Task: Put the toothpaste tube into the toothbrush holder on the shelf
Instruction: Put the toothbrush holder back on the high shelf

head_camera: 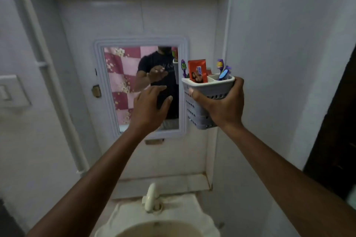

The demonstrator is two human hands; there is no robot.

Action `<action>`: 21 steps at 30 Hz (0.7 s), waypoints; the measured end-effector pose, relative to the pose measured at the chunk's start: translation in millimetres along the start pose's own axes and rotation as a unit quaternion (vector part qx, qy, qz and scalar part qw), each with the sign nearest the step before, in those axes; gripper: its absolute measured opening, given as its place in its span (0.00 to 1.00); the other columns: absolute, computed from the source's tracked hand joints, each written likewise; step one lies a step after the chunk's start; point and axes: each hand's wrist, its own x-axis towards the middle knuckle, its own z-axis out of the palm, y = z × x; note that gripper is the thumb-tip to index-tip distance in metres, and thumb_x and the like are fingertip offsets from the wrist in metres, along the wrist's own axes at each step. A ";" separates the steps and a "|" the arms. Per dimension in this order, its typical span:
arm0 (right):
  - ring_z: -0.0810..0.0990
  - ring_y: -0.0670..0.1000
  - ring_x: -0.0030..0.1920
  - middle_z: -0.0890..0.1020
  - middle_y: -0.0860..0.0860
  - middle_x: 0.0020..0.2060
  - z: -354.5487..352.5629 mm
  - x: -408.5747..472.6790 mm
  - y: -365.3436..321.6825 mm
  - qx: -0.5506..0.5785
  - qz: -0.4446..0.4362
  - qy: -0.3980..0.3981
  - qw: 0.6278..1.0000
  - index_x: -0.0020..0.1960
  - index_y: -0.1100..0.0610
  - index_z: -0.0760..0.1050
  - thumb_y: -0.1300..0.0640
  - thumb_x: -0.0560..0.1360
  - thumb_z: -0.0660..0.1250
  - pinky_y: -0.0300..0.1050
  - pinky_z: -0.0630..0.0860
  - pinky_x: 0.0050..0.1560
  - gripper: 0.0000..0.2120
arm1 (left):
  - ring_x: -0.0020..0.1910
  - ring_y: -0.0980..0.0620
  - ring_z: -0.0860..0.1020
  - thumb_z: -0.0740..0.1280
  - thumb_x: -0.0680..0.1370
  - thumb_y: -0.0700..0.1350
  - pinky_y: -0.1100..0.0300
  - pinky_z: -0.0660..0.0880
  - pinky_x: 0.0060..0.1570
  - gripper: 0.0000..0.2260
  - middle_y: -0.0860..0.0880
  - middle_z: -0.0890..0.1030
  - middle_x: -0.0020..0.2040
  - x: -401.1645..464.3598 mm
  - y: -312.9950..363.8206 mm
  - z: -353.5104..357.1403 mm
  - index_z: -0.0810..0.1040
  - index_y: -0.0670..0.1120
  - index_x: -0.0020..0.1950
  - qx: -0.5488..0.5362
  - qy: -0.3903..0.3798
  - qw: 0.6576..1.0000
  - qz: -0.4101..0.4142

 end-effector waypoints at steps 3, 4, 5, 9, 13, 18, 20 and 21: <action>0.84 0.53 0.58 0.82 0.49 0.59 -12.8 42.4 -38.8 0.005 -0.023 0.029 0.999 0.63 0.47 0.69 0.18 0.52 0.80 0.55 0.87 0.54 0.51 | 0.67 0.47 0.79 0.61 0.83 0.63 0.40 0.75 0.69 0.24 0.50 0.81 0.69 39.8 22.7 -26.5 0.76 0.51 0.73 0.018 0.024 0.999 0.033; 0.85 0.53 0.57 0.83 0.50 0.58 -16.3 55.6 -51.6 0.007 -0.028 0.039 0.999 0.62 0.49 0.69 0.20 0.53 0.81 0.56 0.86 0.54 0.50 | 0.67 0.46 0.79 0.61 0.83 0.63 0.39 0.75 0.69 0.24 0.49 0.82 0.69 52.8 30.8 -35.4 0.77 0.51 0.73 0.025 0.034 0.998 0.045; 0.85 0.53 0.57 0.83 0.50 0.58 -19.4 68.5 -64.4 0.010 -0.032 0.048 0.998 0.62 0.50 0.70 0.21 0.53 0.82 0.56 0.86 0.55 0.50 | 0.66 0.45 0.80 0.61 0.83 0.62 0.39 0.74 0.69 0.24 0.48 0.82 0.68 66.0 38.4 -43.6 0.77 0.50 0.72 0.032 0.045 0.997 0.058; 0.85 0.52 0.56 0.82 0.48 0.57 -26.9 110.1 -105.6 0.007 -0.037 0.074 0.997 0.62 0.51 0.71 0.19 0.53 0.81 0.56 0.85 0.57 0.51 | 0.72 0.45 0.76 0.63 0.85 0.59 0.39 0.67 0.75 0.22 0.47 0.80 0.72 111.5 62.3 -67.9 0.76 0.50 0.75 0.055 0.080 0.990 0.099; 0.84 0.52 0.59 0.82 0.47 0.58 -30.4 149.3 -143.2 0.013 -0.056 0.091 0.994 0.63 0.51 0.71 0.18 0.51 0.79 0.54 0.85 0.58 0.53 | 0.74 0.43 0.75 0.63 0.85 0.60 0.38 0.64 0.78 0.23 0.47 0.79 0.74 170.1 81.6 -88.0 0.75 0.50 0.76 0.085 0.129 0.980 0.124; 0.83 0.52 0.60 0.81 0.45 0.59 -27.8 192.0 -181.5 0.024 -0.072 0.104 0.992 0.63 0.50 0.70 0.18 0.51 0.77 0.54 0.84 0.60 0.53 | 0.76 0.44 0.73 0.62 0.85 0.62 0.38 0.60 0.81 0.25 0.48 0.78 0.74 246.5 83.6 -104.6 0.76 0.50 0.75 0.091 0.182 0.972 0.120; 0.84 0.50 0.59 0.82 0.44 0.58 -24.9 205.7 -193.1 0.021 -0.075 0.111 0.991 0.64 0.49 0.71 0.18 0.51 0.76 0.53 0.84 0.60 0.52 | 0.78 0.44 0.71 0.61 0.85 0.63 0.38 0.57 0.82 0.25 0.48 0.77 0.75 271.0 77.6 -105.1 0.76 0.50 0.76 0.096 0.180 0.973 0.109; 0.84 0.50 0.58 0.82 0.44 0.58 -22.8 212.2 -196.6 0.019 -0.076 0.114 0.990 0.64 0.49 0.71 0.18 0.52 0.77 0.53 0.84 0.60 0.52 | 0.79 0.44 0.71 0.61 0.85 0.63 0.37 0.56 0.83 0.25 0.48 0.77 0.76 280.3 72.8 -103.4 0.75 0.50 0.76 0.102 0.176 0.974 0.103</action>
